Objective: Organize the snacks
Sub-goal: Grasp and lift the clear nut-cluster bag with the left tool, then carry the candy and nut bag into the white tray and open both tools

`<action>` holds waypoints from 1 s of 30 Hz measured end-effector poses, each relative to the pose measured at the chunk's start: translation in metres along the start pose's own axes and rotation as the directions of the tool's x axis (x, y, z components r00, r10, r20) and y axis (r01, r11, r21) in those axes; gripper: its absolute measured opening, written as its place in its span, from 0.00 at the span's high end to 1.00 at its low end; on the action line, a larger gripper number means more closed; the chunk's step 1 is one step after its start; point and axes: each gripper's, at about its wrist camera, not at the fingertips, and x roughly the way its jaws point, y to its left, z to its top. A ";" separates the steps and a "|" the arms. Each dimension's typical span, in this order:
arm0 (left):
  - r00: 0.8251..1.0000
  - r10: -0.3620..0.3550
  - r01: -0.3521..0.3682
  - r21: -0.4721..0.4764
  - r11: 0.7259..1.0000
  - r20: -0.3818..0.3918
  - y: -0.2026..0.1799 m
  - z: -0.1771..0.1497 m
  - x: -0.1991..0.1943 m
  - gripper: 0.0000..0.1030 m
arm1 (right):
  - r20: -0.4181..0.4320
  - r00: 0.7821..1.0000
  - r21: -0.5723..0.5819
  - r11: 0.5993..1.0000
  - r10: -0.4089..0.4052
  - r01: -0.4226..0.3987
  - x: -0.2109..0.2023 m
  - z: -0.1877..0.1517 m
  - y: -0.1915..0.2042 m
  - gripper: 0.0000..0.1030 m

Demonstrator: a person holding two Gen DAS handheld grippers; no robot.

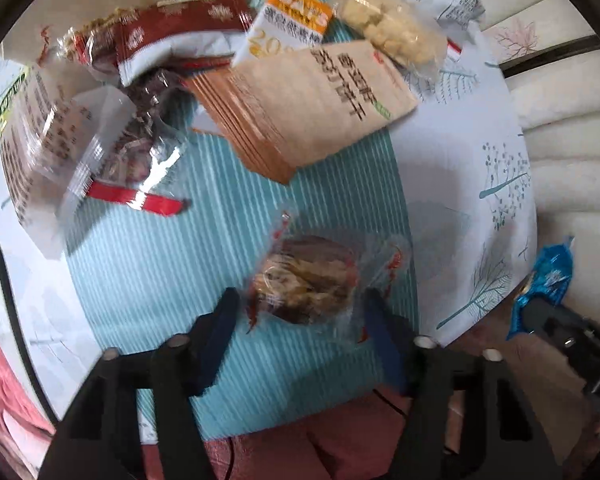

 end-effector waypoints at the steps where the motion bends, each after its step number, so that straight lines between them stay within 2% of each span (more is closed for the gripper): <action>1: 1.000 -0.001 0.001 -0.014 1.000 0.002 -0.001 -0.001 0.001 0.47 | -0.004 1.000 -0.016 1.000 0.000 0.000 -0.001 0.006 -0.004 0.72; 6: 0.999 -0.035 0.039 -0.109 0.993 0.040 -0.007 -0.012 0.002 0.52 | -0.018 1.000 -0.089 0.996 -0.004 0.003 -0.005 0.026 -0.013 0.72; 10: 0.998 -0.021 0.030 -0.167 0.985 0.055 -0.010 -0.025 0.003 0.52 | -0.017 1.000 -0.157 0.987 0.006 -0.009 -0.012 0.033 -0.013 0.72; 16: 0.997 0.014 0.003 -0.210 0.978 0.077 -0.003 -0.037 -0.023 0.52 | -0.020 0.999 -0.216 0.976 0.037 -0.040 -0.019 0.037 -0.005 0.72; 19: 0.997 0.035 -0.019 -0.235 0.972 0.064 0.002 -0.041 -0.038 0.52 | -0.025 0.996 -0.241 0.966 0.086 -0.089 -0.027 0.040 0.005 0.72; 24: 0.998 0.024 -0.007 -0.278 0.961 0.060 0.014 -0.053 -0.068 0.52 | -0.024 0.990 -0.300 0.944 0.136 -0.137 -0.038 0.045 0.029 0.72; 30: 0.998 0.028 -0.008 -0.287 0.958 0.064 0.029 -0.061 -0.105 0.52 | -0.037 0.984 -0.363 0.915 0.177 -0.178 -0.046 0.054 0.063 0.72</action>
